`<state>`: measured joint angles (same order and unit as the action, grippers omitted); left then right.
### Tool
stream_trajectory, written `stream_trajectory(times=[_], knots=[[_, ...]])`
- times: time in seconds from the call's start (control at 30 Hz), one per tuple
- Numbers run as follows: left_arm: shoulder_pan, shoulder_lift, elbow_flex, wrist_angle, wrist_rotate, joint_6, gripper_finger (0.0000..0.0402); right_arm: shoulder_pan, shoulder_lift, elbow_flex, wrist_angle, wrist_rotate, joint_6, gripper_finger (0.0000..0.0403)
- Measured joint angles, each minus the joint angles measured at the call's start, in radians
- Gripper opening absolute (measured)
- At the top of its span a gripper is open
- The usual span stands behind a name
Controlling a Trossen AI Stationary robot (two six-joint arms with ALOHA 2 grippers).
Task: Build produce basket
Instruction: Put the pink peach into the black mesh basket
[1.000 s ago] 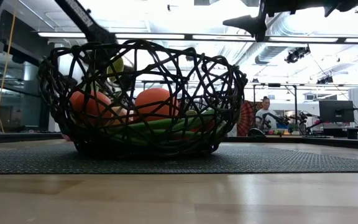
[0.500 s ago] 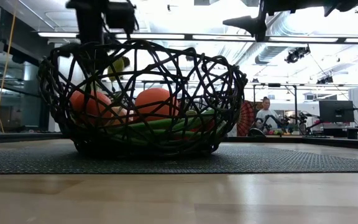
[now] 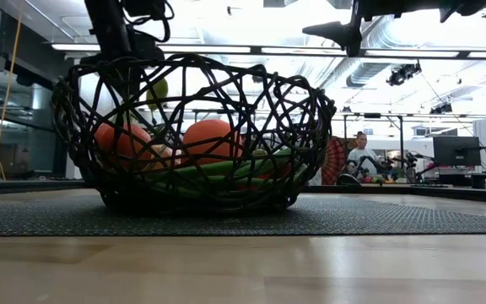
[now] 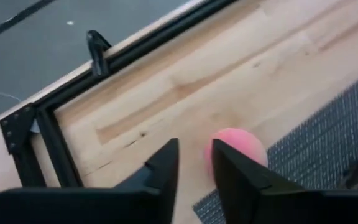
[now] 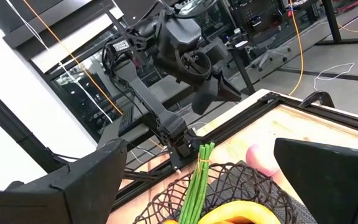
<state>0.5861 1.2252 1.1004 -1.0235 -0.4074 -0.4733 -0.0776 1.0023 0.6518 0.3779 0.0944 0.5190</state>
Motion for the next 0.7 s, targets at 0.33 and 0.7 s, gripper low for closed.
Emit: stream_trajectory(times=[0.33, 0.7], knots=[[0.093, 0.103, 0.000, 0.001, 0.202, 0.140, 0.0253, 0.000, 0.000, 0.000, 0.000, 0.000, 0.005, 0.0389], [0.114, 0.190, 0.001, -0.003, 0.304, 0.152, 0.0318, 0.000, 0.000, 0.000, 0.000, 0.000, 0.005, 0.0389]])
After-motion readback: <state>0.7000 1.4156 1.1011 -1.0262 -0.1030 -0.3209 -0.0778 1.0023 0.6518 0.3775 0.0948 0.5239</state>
